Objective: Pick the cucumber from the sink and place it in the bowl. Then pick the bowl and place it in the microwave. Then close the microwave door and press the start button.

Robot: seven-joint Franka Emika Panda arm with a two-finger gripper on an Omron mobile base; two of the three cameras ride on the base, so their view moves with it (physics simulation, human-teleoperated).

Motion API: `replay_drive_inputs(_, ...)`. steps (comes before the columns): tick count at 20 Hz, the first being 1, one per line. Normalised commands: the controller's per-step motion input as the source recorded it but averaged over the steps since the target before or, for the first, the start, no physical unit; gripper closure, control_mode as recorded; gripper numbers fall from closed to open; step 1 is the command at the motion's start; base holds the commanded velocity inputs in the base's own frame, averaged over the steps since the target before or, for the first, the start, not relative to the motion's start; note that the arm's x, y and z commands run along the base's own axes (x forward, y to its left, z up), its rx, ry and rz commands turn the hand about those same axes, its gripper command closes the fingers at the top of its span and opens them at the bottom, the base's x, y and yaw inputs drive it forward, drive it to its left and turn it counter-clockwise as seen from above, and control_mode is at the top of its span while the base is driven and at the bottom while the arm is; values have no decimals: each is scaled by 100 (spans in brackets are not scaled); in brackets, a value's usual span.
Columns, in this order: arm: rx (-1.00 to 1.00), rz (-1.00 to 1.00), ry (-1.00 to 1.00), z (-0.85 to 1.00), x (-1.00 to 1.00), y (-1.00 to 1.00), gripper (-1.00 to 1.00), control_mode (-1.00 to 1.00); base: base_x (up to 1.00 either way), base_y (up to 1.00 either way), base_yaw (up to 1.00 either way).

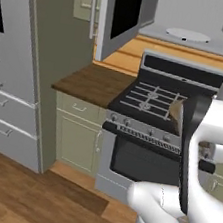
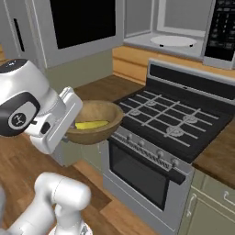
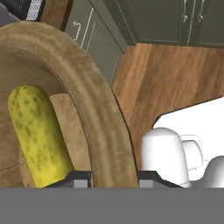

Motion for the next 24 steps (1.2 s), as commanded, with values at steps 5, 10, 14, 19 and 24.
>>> replay_drive_inputs(5, 0, 0, 0, 0, 0, 0, 100, 100, 57, -63, 18)
replay_drive_inputs(10, 0, 0, 0, 0, 0, 0, 100, 100, 56, -55, 22)
replay_drive_inputs(14, 0, 0, 0, 0, 0, 0, 100, 100, 46, -29, 15)
replay_drive_inputs(19, 0, 0, 0, 0, 0, 0, 100, 100, 24, -29, 12)
replay_drive_inputs(24, 0, 0, 0, 0, 0, 0, 100, 100, 17, -17, 15)
